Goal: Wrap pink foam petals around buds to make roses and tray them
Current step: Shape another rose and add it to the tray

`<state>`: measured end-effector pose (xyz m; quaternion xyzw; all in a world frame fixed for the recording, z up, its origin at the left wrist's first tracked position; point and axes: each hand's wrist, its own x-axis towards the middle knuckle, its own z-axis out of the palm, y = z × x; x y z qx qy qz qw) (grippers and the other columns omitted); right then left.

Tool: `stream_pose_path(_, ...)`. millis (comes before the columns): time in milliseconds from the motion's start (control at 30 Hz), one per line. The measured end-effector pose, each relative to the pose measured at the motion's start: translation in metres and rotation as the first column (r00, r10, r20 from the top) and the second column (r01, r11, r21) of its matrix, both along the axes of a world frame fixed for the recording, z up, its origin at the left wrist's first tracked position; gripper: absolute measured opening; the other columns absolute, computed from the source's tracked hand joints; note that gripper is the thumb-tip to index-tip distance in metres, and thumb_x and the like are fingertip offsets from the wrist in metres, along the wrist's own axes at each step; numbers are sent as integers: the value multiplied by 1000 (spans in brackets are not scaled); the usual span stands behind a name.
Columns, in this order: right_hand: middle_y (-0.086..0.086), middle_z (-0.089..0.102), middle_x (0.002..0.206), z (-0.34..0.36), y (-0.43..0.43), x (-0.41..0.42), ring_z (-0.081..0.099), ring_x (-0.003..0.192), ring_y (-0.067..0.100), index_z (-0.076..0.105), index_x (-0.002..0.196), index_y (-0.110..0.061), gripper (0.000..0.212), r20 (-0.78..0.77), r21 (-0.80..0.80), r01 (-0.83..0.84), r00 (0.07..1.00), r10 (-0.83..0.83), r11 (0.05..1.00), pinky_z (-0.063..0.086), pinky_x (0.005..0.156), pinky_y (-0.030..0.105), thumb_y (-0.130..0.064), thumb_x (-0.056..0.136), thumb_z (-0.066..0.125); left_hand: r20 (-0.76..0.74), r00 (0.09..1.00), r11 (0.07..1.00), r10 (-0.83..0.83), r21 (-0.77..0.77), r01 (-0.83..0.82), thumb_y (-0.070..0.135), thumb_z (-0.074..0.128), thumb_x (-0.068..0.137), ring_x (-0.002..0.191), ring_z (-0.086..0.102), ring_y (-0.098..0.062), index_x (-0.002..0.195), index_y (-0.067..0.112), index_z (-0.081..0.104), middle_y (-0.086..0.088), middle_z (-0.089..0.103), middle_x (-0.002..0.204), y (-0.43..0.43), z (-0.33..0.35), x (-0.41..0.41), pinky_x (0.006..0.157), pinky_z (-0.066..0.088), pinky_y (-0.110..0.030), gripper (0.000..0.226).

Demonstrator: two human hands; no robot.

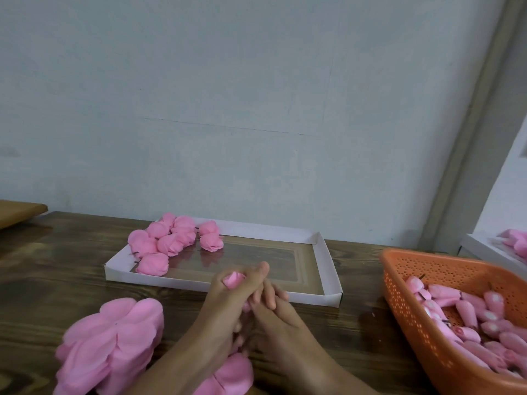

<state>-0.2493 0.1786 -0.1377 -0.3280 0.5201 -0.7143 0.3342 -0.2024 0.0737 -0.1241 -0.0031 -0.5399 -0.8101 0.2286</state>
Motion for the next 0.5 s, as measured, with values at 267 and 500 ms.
stream_pose_path(267,12,74,81,-8,3,0,70,72,22,74,104,-8,11,-110,-121,186,974,-200,975,58,66,31,-15,95,75,98,993,997,61,-42,-57,54,76,82,107,73,-42,54,18,60,-11,78,92,-2,-7,-7,59,38,-29,48)
stream_pose_path(500,-14,75,98,-8,14,-3,67,91,-1,71,111,-27,17,-722,113,454,649,-241,884,52,82,20,-41,101,66,12,988,986,155,66,-155,42,82,86,77,75,-37,48,14,49,-13,55,56,-16,-2,-10,55,56,-35,57)
